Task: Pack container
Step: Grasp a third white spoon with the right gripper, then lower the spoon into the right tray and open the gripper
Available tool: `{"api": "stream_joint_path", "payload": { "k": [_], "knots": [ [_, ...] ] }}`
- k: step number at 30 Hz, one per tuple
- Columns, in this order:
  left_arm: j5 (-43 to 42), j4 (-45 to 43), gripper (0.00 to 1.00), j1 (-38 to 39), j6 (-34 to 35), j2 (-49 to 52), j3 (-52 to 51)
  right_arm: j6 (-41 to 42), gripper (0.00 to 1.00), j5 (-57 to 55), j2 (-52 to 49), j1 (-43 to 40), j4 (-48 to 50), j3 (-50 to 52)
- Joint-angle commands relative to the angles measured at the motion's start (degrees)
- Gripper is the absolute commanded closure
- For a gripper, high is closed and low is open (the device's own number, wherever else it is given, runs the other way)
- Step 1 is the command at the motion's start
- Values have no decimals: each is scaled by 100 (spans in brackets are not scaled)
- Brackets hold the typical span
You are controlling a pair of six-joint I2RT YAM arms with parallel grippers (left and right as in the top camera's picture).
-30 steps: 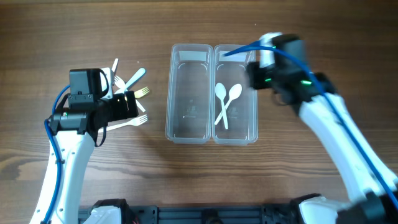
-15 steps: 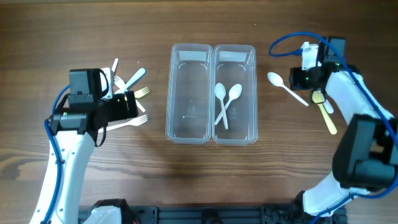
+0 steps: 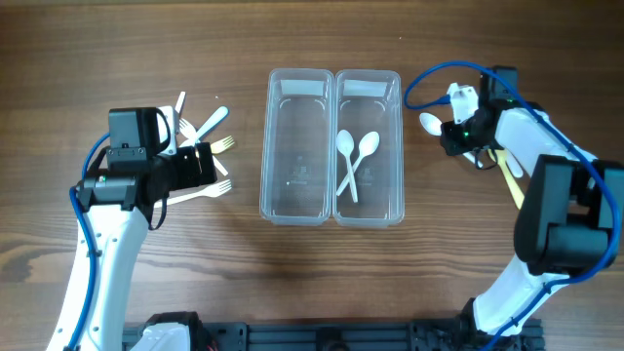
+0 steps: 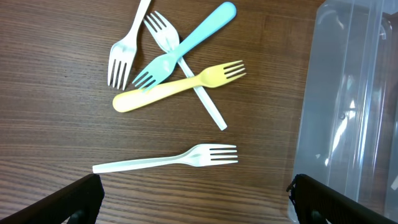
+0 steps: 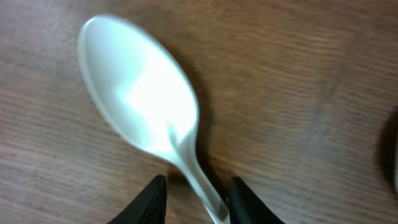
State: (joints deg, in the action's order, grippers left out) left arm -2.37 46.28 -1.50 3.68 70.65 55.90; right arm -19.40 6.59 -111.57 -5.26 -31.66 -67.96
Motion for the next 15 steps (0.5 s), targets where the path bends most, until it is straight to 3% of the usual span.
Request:
{"api": "stream_joint_path", "payload": {
  "k": [1, 5, 6, 9, 12, 15],
  "knots": [
    [55, -15, 0, 11, -70, 20, 98, 17, 67, -542, -76, 328, -210, 59],
    [55, -15, 0, 11, -70, 20, 98, 240, 80, -702, -76, 352, -352, 59],
    [55, -15, 0, 11, -70, 20, 98, 313, 88, -699, -76, 352, -361, 59],
    [55, -15, 0, 11, -70, 20, 98, 780, 95, -660, -68, 352, -387, 31],
    [55, -15, 0, 11, -70, 17, 98, 1362, 96, -376, 81, 354, -800, -431],
    [55, -15, 0, 11, -70, 20, 98, 1764, 96, 621, 466, 356, -1639, -1375]
  ]
}}
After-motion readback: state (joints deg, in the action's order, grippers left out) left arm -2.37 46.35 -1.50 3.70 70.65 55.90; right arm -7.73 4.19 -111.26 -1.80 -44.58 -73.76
